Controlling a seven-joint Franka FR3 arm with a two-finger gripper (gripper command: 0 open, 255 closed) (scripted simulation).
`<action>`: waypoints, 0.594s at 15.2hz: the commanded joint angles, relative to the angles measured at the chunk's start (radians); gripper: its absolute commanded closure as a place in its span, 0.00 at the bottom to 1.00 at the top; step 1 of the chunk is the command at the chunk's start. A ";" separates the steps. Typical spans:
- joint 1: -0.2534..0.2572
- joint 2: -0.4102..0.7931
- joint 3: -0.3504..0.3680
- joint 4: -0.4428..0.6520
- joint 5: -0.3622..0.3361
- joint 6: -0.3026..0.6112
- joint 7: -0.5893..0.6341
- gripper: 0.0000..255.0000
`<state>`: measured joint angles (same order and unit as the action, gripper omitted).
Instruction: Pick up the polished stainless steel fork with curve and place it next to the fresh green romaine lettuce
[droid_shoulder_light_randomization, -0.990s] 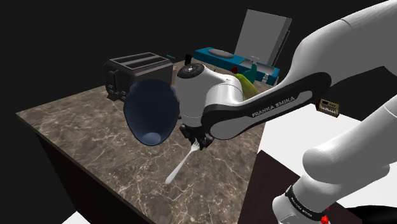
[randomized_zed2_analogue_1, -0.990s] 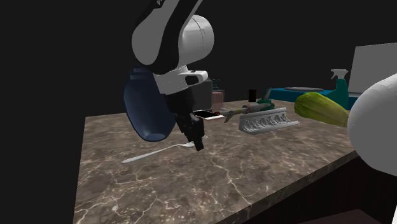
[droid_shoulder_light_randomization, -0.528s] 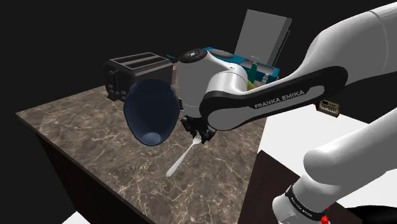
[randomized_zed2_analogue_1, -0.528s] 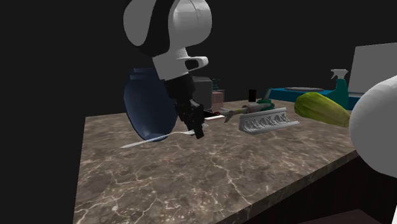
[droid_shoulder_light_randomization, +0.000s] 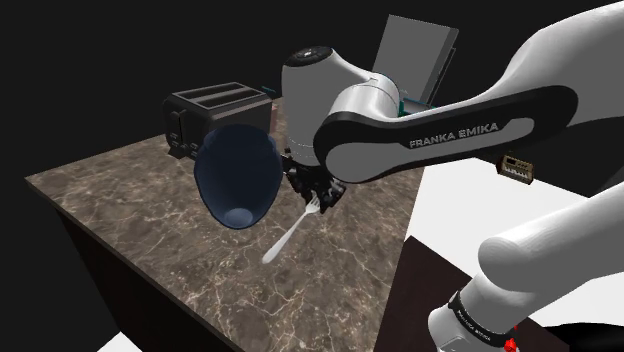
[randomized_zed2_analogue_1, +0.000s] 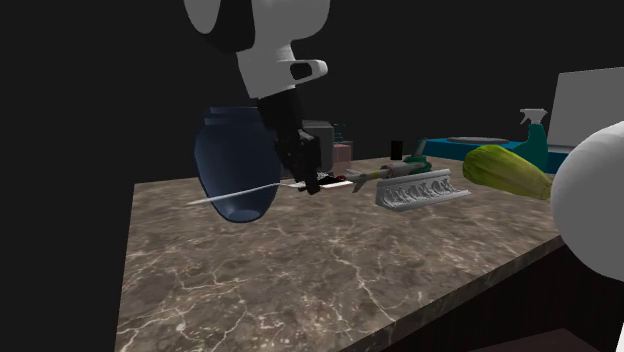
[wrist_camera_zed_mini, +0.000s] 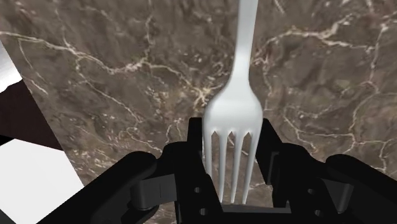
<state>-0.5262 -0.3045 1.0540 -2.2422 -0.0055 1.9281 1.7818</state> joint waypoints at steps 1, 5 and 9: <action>0.011 -0.019 -0.017 0.015 0.013 -0.027 -0.016 1.00; 0.022 -0.043 -0.043 0.052 0.026 -0.080 -0.039 1.00; 0.029 -0.061 -0.065 0.092 0.033 -0.132 -0.059 1.00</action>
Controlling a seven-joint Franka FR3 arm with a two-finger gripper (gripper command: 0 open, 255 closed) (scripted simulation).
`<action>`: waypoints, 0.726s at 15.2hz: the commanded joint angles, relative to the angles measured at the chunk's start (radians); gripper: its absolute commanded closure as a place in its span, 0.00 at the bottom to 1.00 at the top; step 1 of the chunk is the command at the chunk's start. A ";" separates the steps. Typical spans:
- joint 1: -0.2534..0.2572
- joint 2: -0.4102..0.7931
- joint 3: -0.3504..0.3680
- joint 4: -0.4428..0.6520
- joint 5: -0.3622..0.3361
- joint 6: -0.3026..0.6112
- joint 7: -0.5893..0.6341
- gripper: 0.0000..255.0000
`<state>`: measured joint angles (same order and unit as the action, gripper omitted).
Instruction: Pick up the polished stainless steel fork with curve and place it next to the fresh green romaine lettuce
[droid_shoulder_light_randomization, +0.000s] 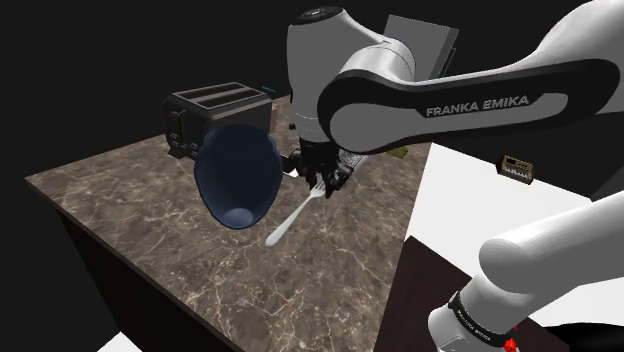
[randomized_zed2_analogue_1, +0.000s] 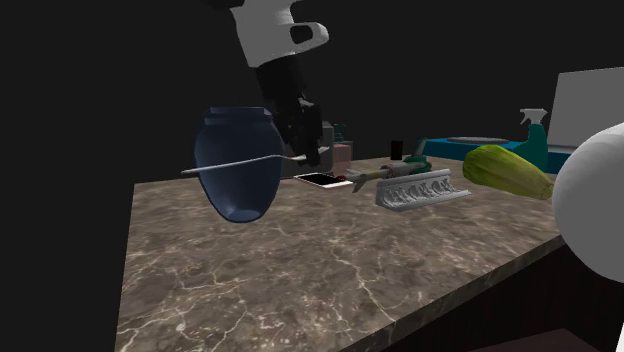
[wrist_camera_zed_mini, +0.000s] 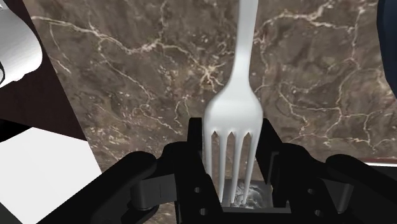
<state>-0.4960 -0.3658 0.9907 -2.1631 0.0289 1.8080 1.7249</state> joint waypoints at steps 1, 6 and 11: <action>0.000 -0.003 -0.006 0.023 0.000 -0.025 -0.006 1.00; 0.004 -0.016 -0.028 0.079 0.003 -0.090 -0.026 1.00; 0.003 -0.022 -0.043 0.135 0.001 -0.150 -0.040 1.00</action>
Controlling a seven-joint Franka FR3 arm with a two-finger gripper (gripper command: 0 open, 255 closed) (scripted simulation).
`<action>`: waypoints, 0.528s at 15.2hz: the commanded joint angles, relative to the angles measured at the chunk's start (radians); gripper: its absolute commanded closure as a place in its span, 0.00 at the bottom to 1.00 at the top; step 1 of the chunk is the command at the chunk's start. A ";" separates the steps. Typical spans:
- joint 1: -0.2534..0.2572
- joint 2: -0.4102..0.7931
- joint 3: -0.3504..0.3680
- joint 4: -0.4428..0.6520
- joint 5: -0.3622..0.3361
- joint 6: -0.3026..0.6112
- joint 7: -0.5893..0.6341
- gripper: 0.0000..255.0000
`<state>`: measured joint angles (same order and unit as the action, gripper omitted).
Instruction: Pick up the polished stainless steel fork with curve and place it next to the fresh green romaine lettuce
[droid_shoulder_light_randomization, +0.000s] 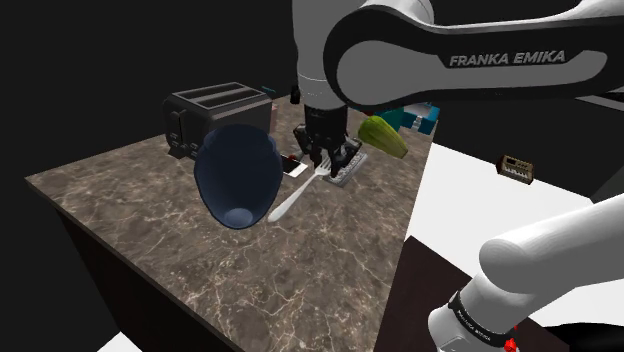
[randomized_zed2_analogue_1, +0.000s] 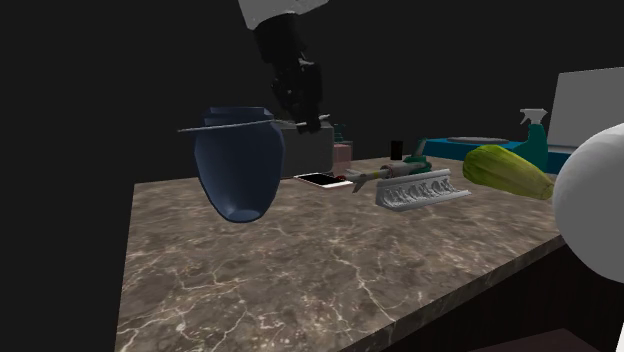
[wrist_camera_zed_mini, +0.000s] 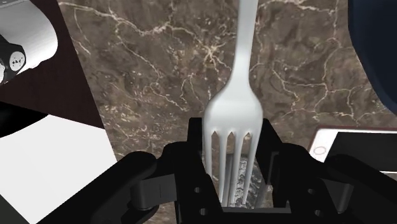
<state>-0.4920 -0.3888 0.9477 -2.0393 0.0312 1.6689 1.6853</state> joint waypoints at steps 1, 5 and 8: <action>0.004 -0.019 -0.032 -0.012 0.003 -0.002 -0.031 1.00; 0.013 -0.082 -0.142 -0.095 0.004 0.033 -0.145 1.00; 0.008 -0.113 -0.214 -0.145 -0.007 0.060 -0.223 1.00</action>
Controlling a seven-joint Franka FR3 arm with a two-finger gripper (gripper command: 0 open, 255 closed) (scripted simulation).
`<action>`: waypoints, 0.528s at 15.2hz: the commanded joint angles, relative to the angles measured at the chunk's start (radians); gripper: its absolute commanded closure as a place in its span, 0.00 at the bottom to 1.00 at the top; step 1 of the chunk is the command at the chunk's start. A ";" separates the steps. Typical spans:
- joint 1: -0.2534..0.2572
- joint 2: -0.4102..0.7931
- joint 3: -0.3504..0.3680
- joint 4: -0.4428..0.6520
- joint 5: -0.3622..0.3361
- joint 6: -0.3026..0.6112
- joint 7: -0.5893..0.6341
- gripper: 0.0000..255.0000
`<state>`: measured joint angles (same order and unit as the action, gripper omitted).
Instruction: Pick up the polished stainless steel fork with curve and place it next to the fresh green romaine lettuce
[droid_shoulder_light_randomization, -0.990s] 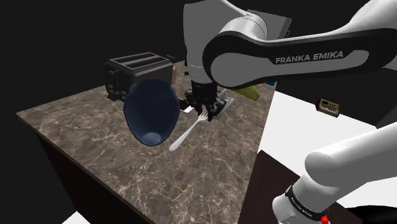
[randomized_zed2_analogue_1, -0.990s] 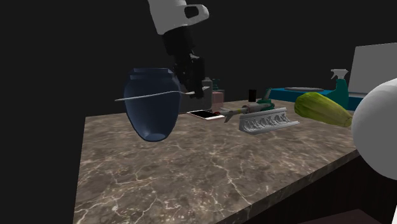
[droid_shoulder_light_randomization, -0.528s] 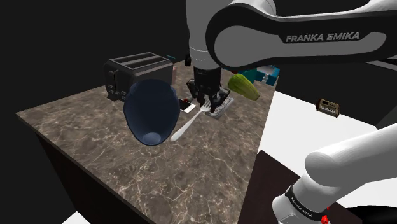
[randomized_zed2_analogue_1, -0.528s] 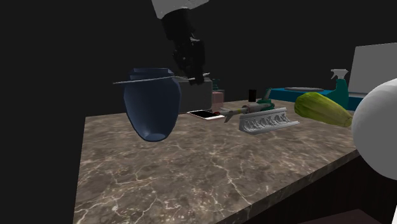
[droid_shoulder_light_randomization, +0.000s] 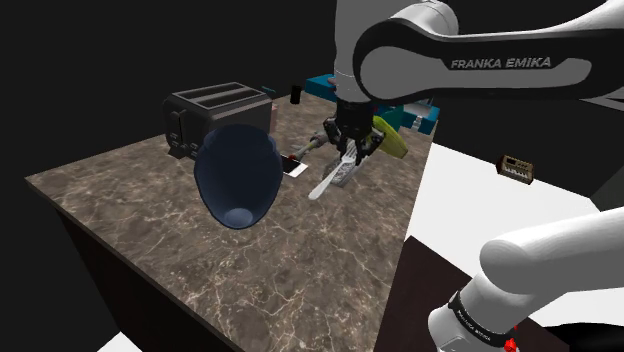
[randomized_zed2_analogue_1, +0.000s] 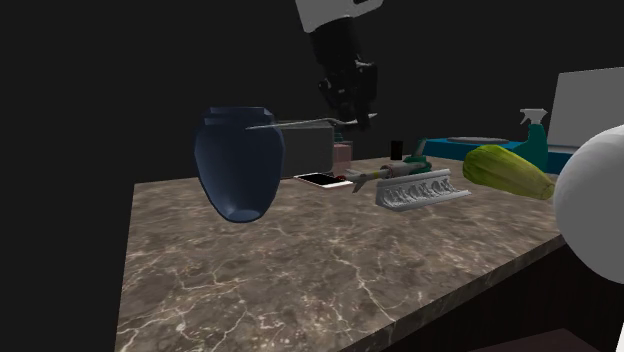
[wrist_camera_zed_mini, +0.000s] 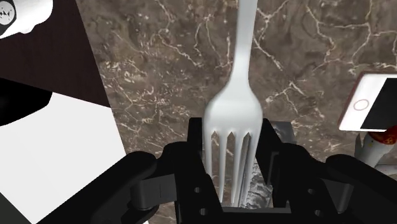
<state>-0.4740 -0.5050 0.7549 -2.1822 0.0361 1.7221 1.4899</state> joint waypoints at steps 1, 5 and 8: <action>-0.013 -0.005 -0.044 -0.017 -0.018 0.016 -0.053 1.00; -0.036 -0.024 -0.127 -0.065 -0.046 0.056 -0.148 1.00; -0.059 -0.025 -0.184 -0.089 -0.072 0.087 -0.216 1.00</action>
<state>-0.5255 -0.5242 0.5983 -2.2636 -0.0265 1.8029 1.3063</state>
